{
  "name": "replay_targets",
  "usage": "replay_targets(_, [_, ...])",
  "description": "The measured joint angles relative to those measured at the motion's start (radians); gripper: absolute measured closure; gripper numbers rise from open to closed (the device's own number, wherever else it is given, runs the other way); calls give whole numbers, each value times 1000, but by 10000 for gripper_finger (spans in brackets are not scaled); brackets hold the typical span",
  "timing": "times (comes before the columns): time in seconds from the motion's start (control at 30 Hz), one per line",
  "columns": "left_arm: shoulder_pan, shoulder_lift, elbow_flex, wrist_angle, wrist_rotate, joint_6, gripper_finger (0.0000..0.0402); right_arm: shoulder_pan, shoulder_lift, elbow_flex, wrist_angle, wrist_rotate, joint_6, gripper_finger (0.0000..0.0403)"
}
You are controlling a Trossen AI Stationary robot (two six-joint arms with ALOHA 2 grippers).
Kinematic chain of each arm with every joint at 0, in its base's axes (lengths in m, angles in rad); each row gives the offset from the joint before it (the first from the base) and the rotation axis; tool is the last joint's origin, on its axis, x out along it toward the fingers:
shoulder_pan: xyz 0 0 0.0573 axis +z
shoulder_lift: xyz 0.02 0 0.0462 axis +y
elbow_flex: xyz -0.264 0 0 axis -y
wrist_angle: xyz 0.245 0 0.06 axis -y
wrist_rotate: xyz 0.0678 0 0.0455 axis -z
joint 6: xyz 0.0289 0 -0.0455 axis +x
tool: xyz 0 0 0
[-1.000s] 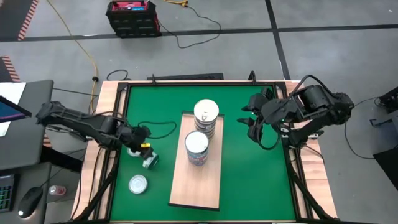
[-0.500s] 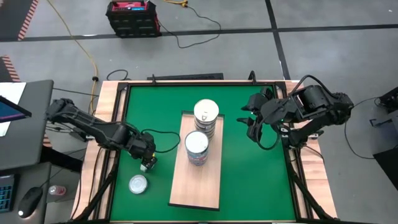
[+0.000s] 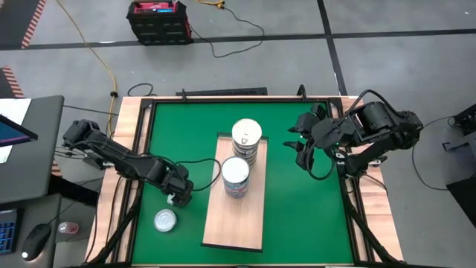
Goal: Stack canned seafood by type on shelf
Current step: Put the green white tuna can on the shelf
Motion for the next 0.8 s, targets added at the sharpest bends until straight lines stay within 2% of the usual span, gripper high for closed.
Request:
replay_targets(0.1, [-14,0,0,0,-33,43,189,0,0,0,0,-1,-4,175])
replay_targets(0.3, [-49,-1,0,-1,-43,99,268,9,0,0,0,-2,-3,175])
replay_targets(0.47, [-68,-36,0,-26,-34,111,269,26,0,0,4,-2,-3,175])
replay_targets(0.63, [-90,-191,2,-86,-134,68,269,30,0,0,4,-2,9,175])
replay_targets(0.7, [-110,-275,6,-30,-150,135,268,30,0,0,4,-2,13,175])
replay_targets(0.8, [-148,-382,11,93,-75,279,266,30,0,0,4,6,15,175])
